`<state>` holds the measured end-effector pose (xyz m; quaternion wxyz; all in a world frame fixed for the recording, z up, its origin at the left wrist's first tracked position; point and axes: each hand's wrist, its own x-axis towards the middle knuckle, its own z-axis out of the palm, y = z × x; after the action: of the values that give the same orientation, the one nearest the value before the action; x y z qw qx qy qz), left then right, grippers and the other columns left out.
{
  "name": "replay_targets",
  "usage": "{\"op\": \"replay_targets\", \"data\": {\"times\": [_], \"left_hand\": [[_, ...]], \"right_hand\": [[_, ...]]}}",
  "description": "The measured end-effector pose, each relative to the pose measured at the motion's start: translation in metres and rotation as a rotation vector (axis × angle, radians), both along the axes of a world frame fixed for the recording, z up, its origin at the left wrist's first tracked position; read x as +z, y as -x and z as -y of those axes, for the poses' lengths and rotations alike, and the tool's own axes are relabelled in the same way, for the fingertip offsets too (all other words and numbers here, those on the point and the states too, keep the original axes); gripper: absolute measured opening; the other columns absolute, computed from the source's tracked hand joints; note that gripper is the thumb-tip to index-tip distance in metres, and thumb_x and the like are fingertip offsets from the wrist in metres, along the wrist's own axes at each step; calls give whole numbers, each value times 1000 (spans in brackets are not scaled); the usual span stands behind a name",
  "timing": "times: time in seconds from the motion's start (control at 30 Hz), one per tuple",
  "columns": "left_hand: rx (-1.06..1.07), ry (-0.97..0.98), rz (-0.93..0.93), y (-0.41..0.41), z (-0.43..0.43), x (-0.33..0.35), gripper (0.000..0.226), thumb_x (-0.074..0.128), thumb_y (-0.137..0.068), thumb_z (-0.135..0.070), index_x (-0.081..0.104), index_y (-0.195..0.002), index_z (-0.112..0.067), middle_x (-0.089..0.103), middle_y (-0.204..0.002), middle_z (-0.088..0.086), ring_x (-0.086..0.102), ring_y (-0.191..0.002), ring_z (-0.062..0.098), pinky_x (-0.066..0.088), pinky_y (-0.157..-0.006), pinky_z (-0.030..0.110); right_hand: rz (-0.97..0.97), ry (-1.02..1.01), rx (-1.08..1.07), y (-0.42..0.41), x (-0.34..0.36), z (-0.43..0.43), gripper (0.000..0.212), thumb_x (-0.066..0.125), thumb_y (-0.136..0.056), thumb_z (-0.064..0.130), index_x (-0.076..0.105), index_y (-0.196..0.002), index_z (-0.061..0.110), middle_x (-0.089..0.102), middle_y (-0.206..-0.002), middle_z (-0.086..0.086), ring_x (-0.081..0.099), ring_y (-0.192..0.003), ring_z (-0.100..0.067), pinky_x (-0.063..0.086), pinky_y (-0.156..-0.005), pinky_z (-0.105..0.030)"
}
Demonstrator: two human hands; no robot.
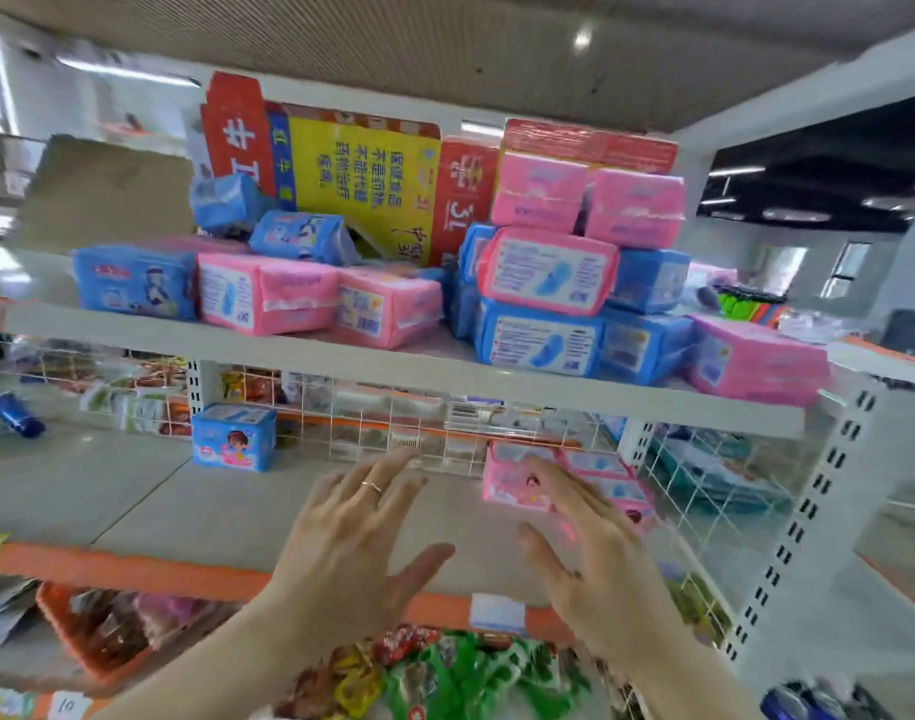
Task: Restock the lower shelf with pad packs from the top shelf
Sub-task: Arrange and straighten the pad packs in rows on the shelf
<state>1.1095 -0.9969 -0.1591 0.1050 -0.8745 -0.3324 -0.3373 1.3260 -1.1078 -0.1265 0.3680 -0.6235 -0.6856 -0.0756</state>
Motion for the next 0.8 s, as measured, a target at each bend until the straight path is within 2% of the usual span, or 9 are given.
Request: {"op": "replay_targets", "data": {"times": [0.07, 0.17, 0.37, 0.47, 0.5, 0.57, 0.63, 0.7, 0.8], "left_hand": [[-9, -40, 16, -19, 8, 13, 62, 47, -91, -66, 57, -130, -19, 51, -146, 0, 52, -128, 23, 46, -99, 44], [13, -96, 33, -42, 15, 30, 62, 50, -89, -64, 58, -130, -18, 50, -147, -1, 52, -127, 23, 45, -99, 43], [86, -82, 40, -51, 13, 46, 64, 47, -90, -65, 54, -134, -20, 52, -145, 0, 54, -126, 24, 46, -100, 45], [127, -74, 33, -43, 2, 56, 65, 45, -90, -67, 55, -133, -19, 51, -146, -1, 54, -126, 24, 45, -99, 46], [137, -79, 39, -39, -2, 59, 64, 45, -90, -67, 55, -131, -18, 51, -146, 0, 54, -125, 24, 46, -98, 45], [153, -86, 48, -30, -13, 66, 64, 45, -90, -67, 55, -128, -17, 51, -145, 0, 54, -124, 24, 46, -97, 45], [159, -97, 54, -19, -25, 72, 64, 45, -90, -67, 55, -129, -16, 50, -144, 0, 55, -123, 25, 46, -96, 46], [158, -111, 59, -6, -39, 77, 65, 46, -90, -66, 55, -129, -16, 50, -145, 0, 55, -121, 25, 46, -95, 47], [151, -140, 79, 19, -65, 83, 65, 46, -89, -66, 57, -128, -16, 50, -144, -1, 55, -123, 25, 45, -94, 47]], "right_hand": [[0, -45, 15, -17, 9, 8, 61, 46, -91, 56, 32, -147, 39, 32, -145, 37, 24, -138, 18, 17, -110, -2], [17, -105, 30, -44, 18, 12, 64, 48, -92, 55, 40, -149, 29, 40, -151, 22, 29, -142, 7, 23, -116, -14], [1, -90, 58, -69, 40, -9, 67, 58, -89, 52, 43, -148, 25, 42, -151, 15, 31, -140, 6, 13, -110, -1], [12, -140, 83, -60, 50, -26, 68, 61, -88, 48, 44, -148, 21, 42, -141, 18, 31, -132, 8, 13, -106, 2], [14, -146, 93, -55, 53, -33, 69, 61, -88, 48, 43, -148, 20, 41, -138, 19, 31, -132, 8, 17, -108, -2], [20, -149, 100, -41, 56, -47, 71, 60, -87, 50, 42, -148, 19, 43, -137, 18, 33, -131, 4, 27, -110, -19], [33, -162, 97, -26, 59, -62, 72, 59, -86, 52, 44, -147, 16, 51, -139, 10, 36, -130, 1, 31, -107, -28], [50, -176, 95, -9, 63, -77, 73, 58, -87, 55, 45, -147, 17, 56, -140, 3, 41, -131, -3, 32, -105, -28], [49, -151, 94, 14, 75, -105, 74, 57, -87, 58, 40, -150, 22, 56, -141, 4, 46, -131, -12, 33, -105, -26]]}}
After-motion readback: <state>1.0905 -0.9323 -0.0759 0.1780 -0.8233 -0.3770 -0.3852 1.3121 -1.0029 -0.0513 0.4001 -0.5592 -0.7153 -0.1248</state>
